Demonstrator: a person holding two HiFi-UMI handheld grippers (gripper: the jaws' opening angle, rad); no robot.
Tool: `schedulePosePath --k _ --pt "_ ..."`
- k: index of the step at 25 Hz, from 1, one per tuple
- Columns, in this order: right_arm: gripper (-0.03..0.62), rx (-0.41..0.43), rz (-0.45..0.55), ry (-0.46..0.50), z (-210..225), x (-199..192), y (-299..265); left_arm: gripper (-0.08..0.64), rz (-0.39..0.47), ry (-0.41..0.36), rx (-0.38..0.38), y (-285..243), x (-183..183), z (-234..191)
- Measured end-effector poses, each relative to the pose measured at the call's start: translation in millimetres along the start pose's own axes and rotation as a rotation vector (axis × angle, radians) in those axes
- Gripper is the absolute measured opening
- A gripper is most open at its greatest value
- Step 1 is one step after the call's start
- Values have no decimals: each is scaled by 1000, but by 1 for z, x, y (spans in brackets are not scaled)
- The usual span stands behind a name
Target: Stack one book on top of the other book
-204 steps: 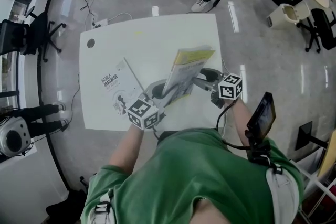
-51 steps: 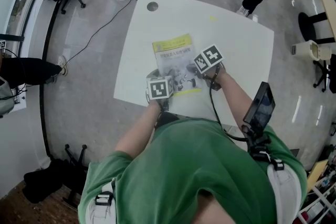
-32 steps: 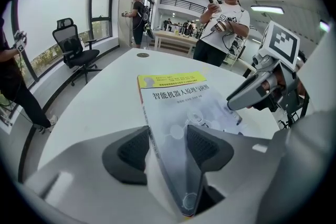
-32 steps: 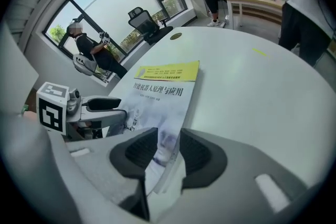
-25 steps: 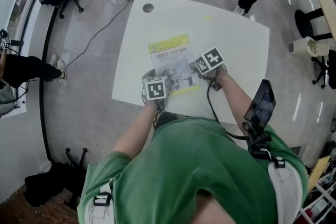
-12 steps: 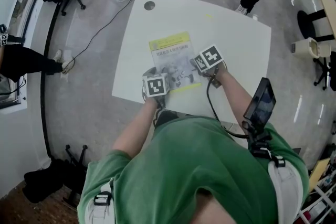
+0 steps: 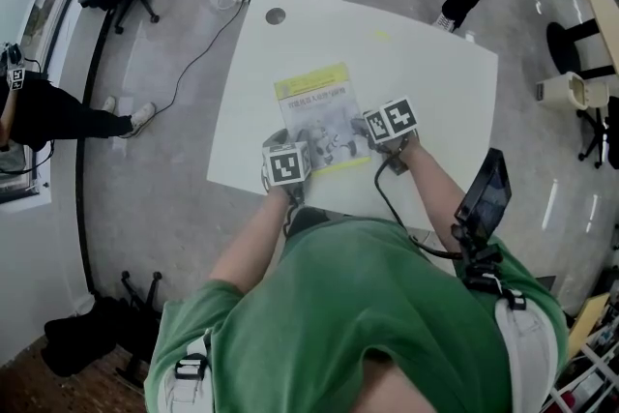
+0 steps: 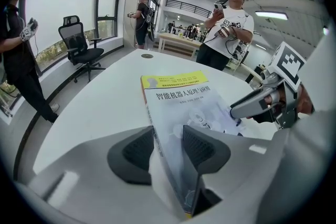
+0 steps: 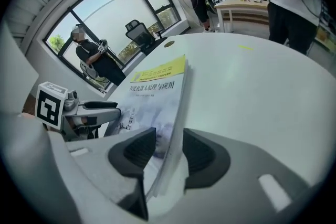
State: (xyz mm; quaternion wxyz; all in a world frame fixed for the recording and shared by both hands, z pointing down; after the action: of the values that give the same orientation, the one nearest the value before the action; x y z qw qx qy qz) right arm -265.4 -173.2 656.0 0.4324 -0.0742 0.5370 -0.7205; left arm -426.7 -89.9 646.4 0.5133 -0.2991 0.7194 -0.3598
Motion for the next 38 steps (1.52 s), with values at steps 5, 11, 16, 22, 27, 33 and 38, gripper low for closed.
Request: schedulePosePath --k 5,11,16,22,27,33,38 --pt "176 24 1 -14 -4 -11 -2 187 16 32 4 5 -3 -6" --pt "194 -7 4 -12 -3 -14 -3 193 -1 45 -38 4 -10 -5" --pt "201 -2 4 -19 -5 -16 -6 196 -23 53 -88 0 -19 0" --pt "200 -3 -8 -8 -24 -27 -11 175 -29 38 -108 4 -27 -1" --pt "198 -55 2 17 -32 -23 -12 175 -38 10 -112 5 -25 -9" --pt "198 -65 -10 -3 -29 -25 -10 173 -53 -42 -119 -2 -15 -6" --pt "198 -69 -14 -40 -41 -34 -13 170 -73 -107 -133 -5 -12 -11"
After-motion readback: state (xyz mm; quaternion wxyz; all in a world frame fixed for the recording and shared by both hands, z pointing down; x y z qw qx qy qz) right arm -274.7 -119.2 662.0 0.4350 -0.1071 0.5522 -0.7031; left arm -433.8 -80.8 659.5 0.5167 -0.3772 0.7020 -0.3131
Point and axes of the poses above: the fingertips, and each gripper's own axes: y backward along the fingers, z to its right, x out of its top, the point moved 2 cm from there along y, backward along the fingers, and after that the axes turned 4 degrees about y, right-handed, at the moved point
